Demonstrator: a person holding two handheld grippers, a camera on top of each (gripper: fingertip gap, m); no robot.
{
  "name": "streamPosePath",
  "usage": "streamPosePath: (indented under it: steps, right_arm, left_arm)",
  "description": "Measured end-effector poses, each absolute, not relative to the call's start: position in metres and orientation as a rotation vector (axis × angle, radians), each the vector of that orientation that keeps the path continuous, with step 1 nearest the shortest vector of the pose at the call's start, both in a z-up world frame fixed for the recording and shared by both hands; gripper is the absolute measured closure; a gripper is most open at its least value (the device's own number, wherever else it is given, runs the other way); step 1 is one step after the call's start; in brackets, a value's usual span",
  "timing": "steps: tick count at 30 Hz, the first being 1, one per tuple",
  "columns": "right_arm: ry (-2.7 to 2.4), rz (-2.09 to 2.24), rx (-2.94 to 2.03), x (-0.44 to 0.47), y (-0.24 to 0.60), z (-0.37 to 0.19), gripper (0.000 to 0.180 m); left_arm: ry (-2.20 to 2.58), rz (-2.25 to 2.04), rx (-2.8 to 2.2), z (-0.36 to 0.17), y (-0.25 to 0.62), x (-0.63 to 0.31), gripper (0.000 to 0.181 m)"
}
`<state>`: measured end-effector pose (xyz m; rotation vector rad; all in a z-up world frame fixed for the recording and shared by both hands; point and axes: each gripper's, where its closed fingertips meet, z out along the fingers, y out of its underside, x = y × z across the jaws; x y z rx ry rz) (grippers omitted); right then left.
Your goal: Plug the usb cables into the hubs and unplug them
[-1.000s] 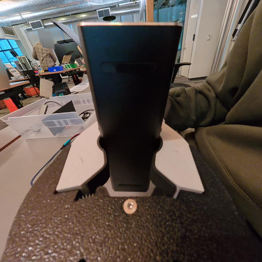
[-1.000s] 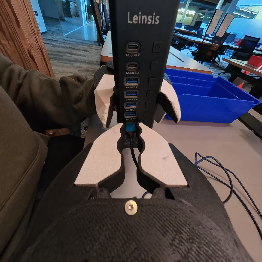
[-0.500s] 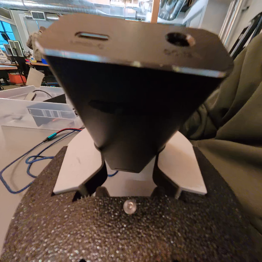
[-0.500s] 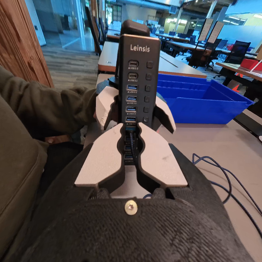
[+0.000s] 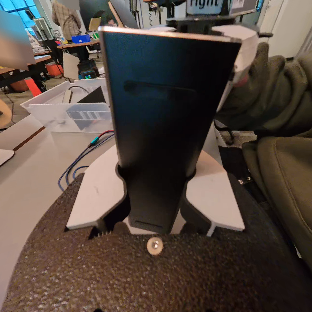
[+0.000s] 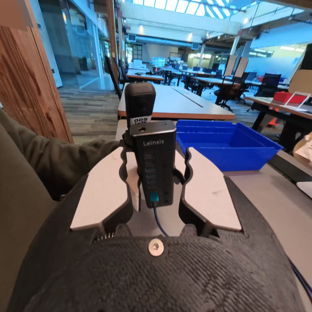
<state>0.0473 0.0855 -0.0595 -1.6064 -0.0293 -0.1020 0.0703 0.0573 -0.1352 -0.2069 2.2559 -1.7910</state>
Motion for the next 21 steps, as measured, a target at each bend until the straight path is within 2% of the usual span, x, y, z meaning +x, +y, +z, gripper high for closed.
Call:
streamPosePath:
  steps: [2, 4, 11, 21]
  right_arm:
    - [-0.059, -0.108, -1.670, 0.041, 0.105, -0.071, 0.107]
    - [-0.099, -0.150, -1.676, 0.040, 0.117, -0.074, 0.119]
    - [-0.127, -0.083, -1.653, 0.038, 0.120, -0.054, 0.119]
    - [-0.089, -0.061, -1.680, 0.047, 0.126, -0.050, 0.119]
  left_arm:
    - [2.258, -1.795, -0.148, -0.134, 0.049, 0.064, 0.107]
    - [2.291, -1.806, -0.120, -0.134, 0.043, 0.057, 0.108]
    - [2.172, -2.009, -0.120, -0.117, 0.054, 0.054, 0.108]
    - [2.271, -1.922, -0.207, -0.133, 0.049, 0.061, 0.111]
